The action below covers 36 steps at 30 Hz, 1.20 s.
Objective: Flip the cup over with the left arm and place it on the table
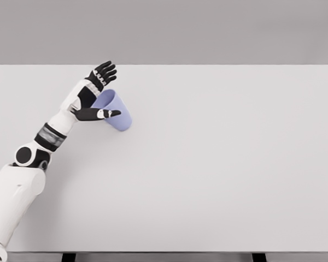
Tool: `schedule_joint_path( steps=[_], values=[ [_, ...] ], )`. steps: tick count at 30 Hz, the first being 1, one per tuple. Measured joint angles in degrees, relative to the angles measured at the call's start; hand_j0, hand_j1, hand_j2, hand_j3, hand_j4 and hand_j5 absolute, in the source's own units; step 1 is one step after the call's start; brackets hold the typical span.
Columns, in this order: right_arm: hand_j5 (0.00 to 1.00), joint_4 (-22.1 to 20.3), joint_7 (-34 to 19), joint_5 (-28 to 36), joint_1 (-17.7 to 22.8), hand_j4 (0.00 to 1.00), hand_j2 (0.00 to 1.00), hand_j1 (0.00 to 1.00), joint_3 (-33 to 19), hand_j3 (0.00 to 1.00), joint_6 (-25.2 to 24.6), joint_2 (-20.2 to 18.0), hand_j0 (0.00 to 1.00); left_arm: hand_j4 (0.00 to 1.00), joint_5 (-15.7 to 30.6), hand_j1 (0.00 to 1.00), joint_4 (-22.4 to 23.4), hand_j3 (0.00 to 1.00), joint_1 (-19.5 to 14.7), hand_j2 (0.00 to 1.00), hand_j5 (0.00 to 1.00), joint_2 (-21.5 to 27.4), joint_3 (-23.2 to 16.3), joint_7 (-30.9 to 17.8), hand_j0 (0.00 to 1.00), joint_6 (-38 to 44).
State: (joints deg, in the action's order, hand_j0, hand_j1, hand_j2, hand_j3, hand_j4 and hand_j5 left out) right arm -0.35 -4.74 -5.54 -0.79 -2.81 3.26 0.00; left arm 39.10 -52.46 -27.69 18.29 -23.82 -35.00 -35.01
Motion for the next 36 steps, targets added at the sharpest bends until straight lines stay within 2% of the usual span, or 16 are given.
schedule_joint_path(
  steps=[6,13,16,18,20,22,24,28,32,36],
  values=[
    [1.00,0.00,0.00,0.00,-0.09,1.00,1.00,1.00,0.00,1.00,-0.01,0.00,1.00,1.00,-1.02,1.00,-0.31,1.00,-0.70,1.00,1.00,-0.71,-0.28,0.00,1.00,-0.01],
    [1.00,0.00,0.00,0.00,0.00,1.00,1.00,1.00,0.00,1.00,-0.01,0.00,1.00,1.00,-1.22,1.00,-4.21,1.00,-0.97,1.00,1.00,-0.65,-0.53,0.00,1.00,-0.02],
    [1.00,0.00,0.00,0.00,0.00,1.00,1.00,1.00,0.00,1.00,0.01,0.00,1.00,1.00,-1.25,1.00,-8.39,1.00,-0.79,1.00,1.00,0.82,-0.87,0.00,1.00,-0.03],
    [1.00,0.00,0.00,0.00,-0.09,1.00,1.00,1.00,0.00,1.00,0.00,0.00,1.00,1.00,-1.26,1.00,-12.27,1.00,-1.14,1.00,1.00,3.54,-1.40,-0.01,1.00,-0.05],
    [1.00,0.01,0.00,0.00,0.00,1.00,1.00,1.00,0.00,1.00,-0.01,0.00,1.00,1.00,-1.42,1.00,-13.83,1.00,-3.60,1.00,1.00,6.56,-1.65,-0.01,1.00,-0.05],
    [1.00,0.00,0.00,0.00,0.00,1.00,1.00,1.00,0.00,1.00,-0.01,0.00,1.00,1.00,-2.95,1.00,-11.75,1.00,-5.89,1.00,1.00,9.79,-1.79,-0.01,1.00,-0.06],
    [1.00,0.00,0.00,0.00,-0.09,1.00,1.00,1.00,0.00,1.00,-0.01,0.00,1.00,1.00,-6.87,1.00,-6.70,1.00,-7.47,1.00,1.00,13.72,-1.85,-0.01,1.00,-0.05],
    [1.00,0.00,0.00,0.00,0.00,1.00,1.00,1.00,0.00,1.00,0.00,0.00,1.00,1.00,-16.62,1.00,0.20,1.00,-6.94,1.00,1.00,17.74,-2.00,-0.01,1.00,-0.07],
    [1.00,0.00,0.00,0.00,0.00,1.00,1.00,1.00,0.00,1.00,-0.01,0.00,1.00,1.00,-22.05,1.00,0.68,1.00,-6.94,1.00,1.00,21.31,-4.98,-0.02,1.00,-0.10],
    [1.00,0.00,0.00,0.00,0.00,1.00,1.00,1.00,0.00,1.00,-0.01,0.00,1.00,1.00,-23.65,1.00,0.42,1.00,-6.94,1.00,1.00,22.53,-6.21,-0.02,1.00,-0.12]
  ],
)
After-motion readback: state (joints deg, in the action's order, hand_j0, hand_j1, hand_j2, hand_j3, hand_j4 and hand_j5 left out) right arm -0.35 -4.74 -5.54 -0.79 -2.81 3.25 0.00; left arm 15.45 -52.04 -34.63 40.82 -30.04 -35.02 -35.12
